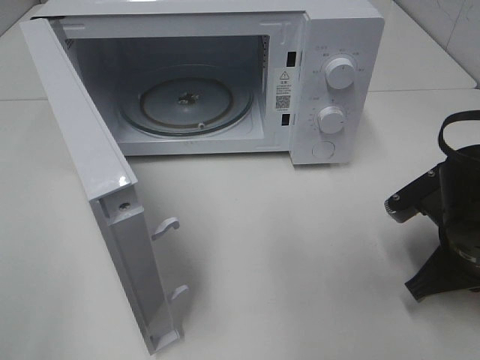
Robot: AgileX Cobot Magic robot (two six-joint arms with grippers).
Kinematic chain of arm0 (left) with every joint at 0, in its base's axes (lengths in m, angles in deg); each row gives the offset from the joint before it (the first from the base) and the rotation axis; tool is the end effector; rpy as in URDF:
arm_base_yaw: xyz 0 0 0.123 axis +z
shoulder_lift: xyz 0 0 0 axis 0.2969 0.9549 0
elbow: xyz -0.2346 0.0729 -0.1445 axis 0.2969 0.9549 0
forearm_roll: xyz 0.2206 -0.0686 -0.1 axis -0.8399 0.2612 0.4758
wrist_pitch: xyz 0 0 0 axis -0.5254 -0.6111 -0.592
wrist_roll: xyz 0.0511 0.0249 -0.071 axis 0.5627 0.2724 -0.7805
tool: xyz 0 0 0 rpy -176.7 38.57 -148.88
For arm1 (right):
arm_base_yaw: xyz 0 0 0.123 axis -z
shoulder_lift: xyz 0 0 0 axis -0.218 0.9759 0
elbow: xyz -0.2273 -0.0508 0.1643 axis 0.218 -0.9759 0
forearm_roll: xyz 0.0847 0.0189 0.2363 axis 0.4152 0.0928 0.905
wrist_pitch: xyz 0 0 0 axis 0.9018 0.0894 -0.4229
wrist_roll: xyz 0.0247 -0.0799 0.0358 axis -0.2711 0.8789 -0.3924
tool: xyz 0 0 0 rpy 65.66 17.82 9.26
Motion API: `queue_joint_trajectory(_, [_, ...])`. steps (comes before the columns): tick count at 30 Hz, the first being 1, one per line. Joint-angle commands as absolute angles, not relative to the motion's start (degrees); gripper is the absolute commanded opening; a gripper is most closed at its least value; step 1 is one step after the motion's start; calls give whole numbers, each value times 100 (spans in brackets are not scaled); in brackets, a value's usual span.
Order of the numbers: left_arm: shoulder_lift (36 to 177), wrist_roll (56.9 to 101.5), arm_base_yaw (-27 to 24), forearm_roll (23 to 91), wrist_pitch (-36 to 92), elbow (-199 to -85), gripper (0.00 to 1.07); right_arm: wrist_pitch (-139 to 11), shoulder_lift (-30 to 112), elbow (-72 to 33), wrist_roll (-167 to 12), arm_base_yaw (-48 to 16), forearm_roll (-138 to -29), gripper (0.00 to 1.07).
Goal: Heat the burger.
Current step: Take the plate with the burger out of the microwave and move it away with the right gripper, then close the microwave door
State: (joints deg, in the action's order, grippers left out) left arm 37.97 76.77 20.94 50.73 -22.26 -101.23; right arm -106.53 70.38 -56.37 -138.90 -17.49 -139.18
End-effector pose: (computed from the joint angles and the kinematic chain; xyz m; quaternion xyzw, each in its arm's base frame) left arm -0.0079 -0.0123 0.2811 -0.0129 0.8494 -0.0502 0.5252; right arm 0.2127 0.0683 0.1092 -0.1730 0.9467 -0.2464 0.1148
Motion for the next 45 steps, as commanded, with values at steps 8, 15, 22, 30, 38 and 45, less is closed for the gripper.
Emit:
queue_joint_trajectory(8, [3705, 7677, 2094, 5067, -2174, -10117, 95, -10825, 6694, -5516, -12807, -1737, -12755, 53])
queue_joint_trajectory(15, [3705, 7677, 2094, 5067, -2174, -10117, 95, -11020, 5491, -5178, -11392, -1737, -11867, 59])
queue_joint_trajectory(22, [3705, 7677, 2094, 5067, -2174, -10117, 95, -11272, 4374, -5121, -10389, -1737, -11185, 81])
queue_joint_trajectory(30, [3705, 7677, 2094, 5067, -2174, -10117, 95, -12275, 3142, -5121, -9117, -1737, -10452, 83])
queue_joint_trajectory(38, [3705, 7677, 2094, 5067, -2174, -10117, 95, -12573, 1887, -5121, -8567, -1737, -9512, 79])
queue_joint_trajectory(45, [3705, 7677, 2094, 5067, -2174, -10117, 95, -12957, 753, -5121, -8487, -1737, -9346, 78])
